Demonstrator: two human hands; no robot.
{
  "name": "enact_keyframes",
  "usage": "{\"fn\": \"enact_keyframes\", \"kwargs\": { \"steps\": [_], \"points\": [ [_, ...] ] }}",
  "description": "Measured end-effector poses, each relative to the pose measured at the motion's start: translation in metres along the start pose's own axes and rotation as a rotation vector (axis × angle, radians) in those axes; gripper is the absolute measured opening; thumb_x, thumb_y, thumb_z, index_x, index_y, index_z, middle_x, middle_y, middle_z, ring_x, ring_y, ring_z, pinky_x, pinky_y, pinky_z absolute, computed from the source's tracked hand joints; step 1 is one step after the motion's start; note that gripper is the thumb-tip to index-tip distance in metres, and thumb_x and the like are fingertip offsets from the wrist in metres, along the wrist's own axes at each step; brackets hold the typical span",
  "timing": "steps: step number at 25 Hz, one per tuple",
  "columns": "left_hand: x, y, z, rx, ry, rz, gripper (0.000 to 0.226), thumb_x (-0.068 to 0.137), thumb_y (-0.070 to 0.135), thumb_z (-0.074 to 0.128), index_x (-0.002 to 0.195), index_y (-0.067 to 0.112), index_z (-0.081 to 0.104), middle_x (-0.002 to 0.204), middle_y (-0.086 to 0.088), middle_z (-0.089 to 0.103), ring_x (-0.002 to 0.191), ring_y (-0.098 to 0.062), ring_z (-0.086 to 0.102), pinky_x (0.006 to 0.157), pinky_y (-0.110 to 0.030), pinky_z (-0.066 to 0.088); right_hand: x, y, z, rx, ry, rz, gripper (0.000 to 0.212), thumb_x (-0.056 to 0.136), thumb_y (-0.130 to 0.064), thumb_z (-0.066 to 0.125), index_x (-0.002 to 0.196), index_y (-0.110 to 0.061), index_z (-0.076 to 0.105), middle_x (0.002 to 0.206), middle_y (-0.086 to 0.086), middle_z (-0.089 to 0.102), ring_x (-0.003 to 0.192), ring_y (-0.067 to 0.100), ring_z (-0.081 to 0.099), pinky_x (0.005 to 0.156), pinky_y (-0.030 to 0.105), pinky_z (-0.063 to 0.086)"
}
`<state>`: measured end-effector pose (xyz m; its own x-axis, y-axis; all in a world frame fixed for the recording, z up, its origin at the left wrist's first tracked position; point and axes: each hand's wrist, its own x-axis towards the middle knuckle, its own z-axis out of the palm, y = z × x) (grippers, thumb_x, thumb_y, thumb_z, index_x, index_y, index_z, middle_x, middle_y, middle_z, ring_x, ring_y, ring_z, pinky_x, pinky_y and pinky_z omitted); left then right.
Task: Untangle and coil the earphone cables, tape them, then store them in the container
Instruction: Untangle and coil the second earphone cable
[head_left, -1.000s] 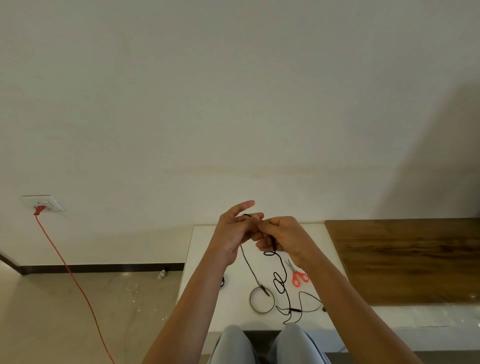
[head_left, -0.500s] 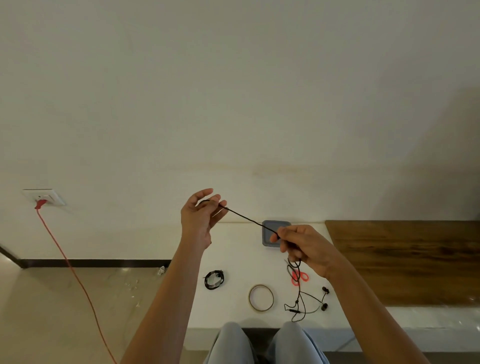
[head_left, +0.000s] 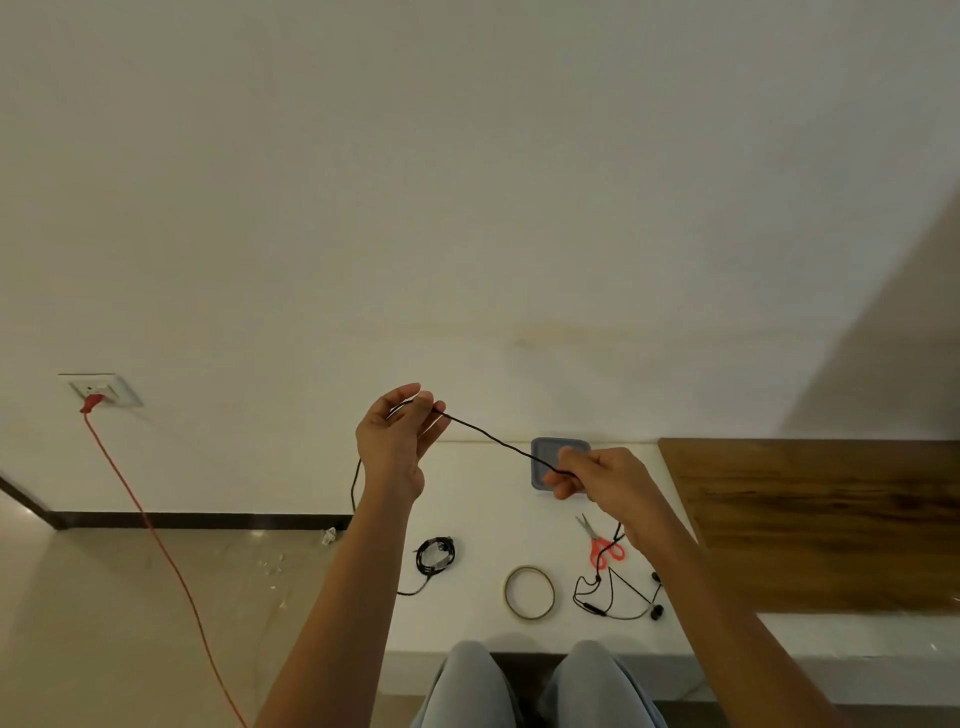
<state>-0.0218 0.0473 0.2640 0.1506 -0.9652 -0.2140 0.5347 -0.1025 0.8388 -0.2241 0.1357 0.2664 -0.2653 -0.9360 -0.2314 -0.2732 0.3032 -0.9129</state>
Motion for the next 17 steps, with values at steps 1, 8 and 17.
{"fn": "enact_keyframes", "kwargs": {
  "steps": [1,8,17],
  "points": [
    [0.001,0.0,0.0,0.0,0.002,0.0,0.015,0.085,-0.002,0.066,0.098,0.006,0.064,0.079,-0.007,0.069,0.07,-0.018,0.07,0.062,-0.027,0.058,0.001,0.001,0.0,-0.046,-0.005,-0.003,0.031,0.093,-0.028,0.054,0.076,-0.012,0.075,0.064,-0.01,0.07,0.062,-0.003,0.063,0.068,0.017,0.039],
    [-0.001,-0.004,0.004,-0.027,0.013,-0.021,0.018,0.087,-0.002,0.064,0.104,0.004,0.062,0.079,-0.008,0.066,0.071,-0.018,0.069,0.062,-0.025,0.057,0.002,0.012,0.0,-0.053,-0.043,-0.064,0.017,0.092,-0.016,0.059,0.084,-0.011,0.073,0.066,-0.014,0.066,0.058,-0.004,0.058,0.059,0.009,0.042],
    [-0.041,-0.028,0.032,0.084,-0.368,-0.128,0.024,0.098,0.018,0.05,0.117,0.009,0.063,0.096,-0.01,0.07,0.091,-0.021,0.069,0.081,-0.032,0.058,0.006,-0.004,0.022,0.152,-0.055,-0.121,0.017,0.091,-0.016,0.061,0.08,-0.007,0.07,0.058,-0.004,0.057,0.049,0.013,0.048,0.052,0.025,0.045]
  ]
}}
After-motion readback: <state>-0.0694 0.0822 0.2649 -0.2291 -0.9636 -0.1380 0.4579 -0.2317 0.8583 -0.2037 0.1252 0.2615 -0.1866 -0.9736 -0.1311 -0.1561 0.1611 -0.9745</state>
